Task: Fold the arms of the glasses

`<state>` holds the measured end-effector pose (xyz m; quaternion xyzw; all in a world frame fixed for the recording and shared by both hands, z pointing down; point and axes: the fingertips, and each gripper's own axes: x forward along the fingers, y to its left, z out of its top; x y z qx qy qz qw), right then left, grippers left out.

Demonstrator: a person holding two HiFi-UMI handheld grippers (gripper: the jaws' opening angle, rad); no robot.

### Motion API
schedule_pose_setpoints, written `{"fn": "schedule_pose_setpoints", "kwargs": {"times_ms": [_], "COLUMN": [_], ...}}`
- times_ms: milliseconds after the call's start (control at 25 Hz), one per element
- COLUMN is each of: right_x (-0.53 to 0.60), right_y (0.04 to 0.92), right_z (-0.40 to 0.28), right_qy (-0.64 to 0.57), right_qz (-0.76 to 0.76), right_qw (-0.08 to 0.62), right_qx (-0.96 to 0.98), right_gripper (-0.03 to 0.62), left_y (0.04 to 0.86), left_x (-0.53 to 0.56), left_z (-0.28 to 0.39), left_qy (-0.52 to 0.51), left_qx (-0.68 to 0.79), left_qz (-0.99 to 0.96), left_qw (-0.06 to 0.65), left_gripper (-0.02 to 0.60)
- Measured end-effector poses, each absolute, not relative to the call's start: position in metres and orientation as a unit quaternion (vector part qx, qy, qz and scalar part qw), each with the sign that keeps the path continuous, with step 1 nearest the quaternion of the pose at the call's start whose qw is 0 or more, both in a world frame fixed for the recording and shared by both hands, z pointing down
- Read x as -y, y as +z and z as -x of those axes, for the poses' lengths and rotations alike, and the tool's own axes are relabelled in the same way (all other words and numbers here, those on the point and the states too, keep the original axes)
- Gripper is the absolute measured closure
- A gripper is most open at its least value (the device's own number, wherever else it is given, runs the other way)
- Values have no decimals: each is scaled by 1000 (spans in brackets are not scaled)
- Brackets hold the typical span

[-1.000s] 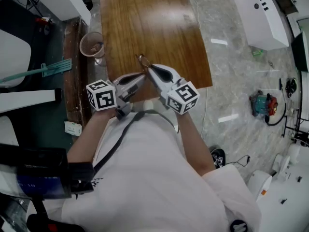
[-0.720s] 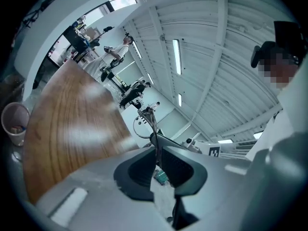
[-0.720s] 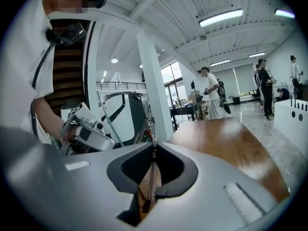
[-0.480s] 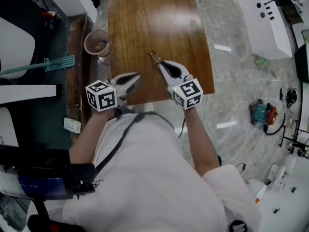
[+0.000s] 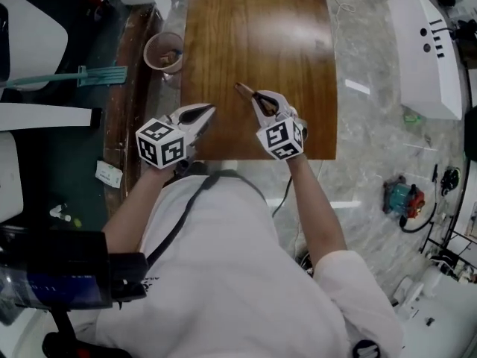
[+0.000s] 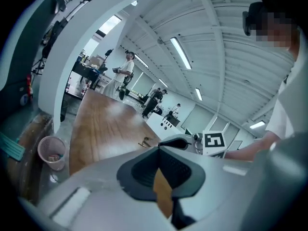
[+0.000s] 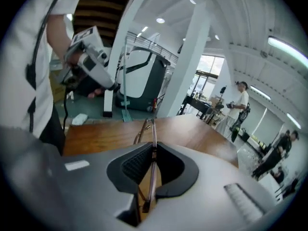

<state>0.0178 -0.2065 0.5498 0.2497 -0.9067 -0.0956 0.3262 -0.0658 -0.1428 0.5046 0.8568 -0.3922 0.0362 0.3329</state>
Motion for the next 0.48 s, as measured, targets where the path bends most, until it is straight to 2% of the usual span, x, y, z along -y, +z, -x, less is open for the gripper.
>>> {"fn": "schedule_pose_setpoints", "kwargs": {"times_ms": [240, 480], "right_x": [217, 232], "right_y": [615, 656], "right_z": [-5, 5], "right_qy": [-202, -249], "right_qz": [-176, -140], "right_qw": [393, 413], "right_qx": [880, 865], "right_gripper": [563, 563], "left_y": [514, 522], "left_x": [137, 130], "left_z": [71, 85], "left_qy": [27, 29], "left_qx": [434, 465], "left_qz": [-829, -809], "left_qw": [350, 359], "left_gripper": [575, 575]}}
